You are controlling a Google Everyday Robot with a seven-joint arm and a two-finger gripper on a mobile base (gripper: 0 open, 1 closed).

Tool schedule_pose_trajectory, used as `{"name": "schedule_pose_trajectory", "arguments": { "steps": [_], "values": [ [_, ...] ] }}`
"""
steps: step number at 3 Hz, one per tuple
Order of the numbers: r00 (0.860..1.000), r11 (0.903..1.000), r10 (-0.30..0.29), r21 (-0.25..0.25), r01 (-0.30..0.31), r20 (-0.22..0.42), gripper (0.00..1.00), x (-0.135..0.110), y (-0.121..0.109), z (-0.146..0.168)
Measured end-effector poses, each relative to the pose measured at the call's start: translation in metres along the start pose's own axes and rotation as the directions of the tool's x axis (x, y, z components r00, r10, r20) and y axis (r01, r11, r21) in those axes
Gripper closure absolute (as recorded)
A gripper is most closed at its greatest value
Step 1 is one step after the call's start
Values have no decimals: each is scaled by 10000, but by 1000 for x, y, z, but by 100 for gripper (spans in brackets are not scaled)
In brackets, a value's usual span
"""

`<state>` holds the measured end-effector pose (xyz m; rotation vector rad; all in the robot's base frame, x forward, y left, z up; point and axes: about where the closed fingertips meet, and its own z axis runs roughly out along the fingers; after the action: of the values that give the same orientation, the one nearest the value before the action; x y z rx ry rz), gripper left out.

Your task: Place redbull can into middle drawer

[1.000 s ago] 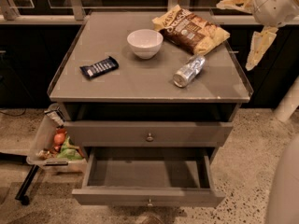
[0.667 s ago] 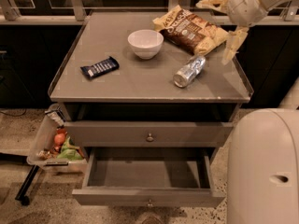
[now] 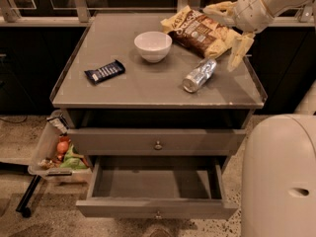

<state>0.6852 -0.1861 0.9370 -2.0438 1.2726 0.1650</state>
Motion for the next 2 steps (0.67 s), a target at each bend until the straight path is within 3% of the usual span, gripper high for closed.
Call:
{"name": "schedule_pose_trajectory", "arguments": {
  "steps": [2],
  "values": [
    [9915, 9890, 1202, -928, -1152, 497, 0, -8, 27, 35]
  ]
}}
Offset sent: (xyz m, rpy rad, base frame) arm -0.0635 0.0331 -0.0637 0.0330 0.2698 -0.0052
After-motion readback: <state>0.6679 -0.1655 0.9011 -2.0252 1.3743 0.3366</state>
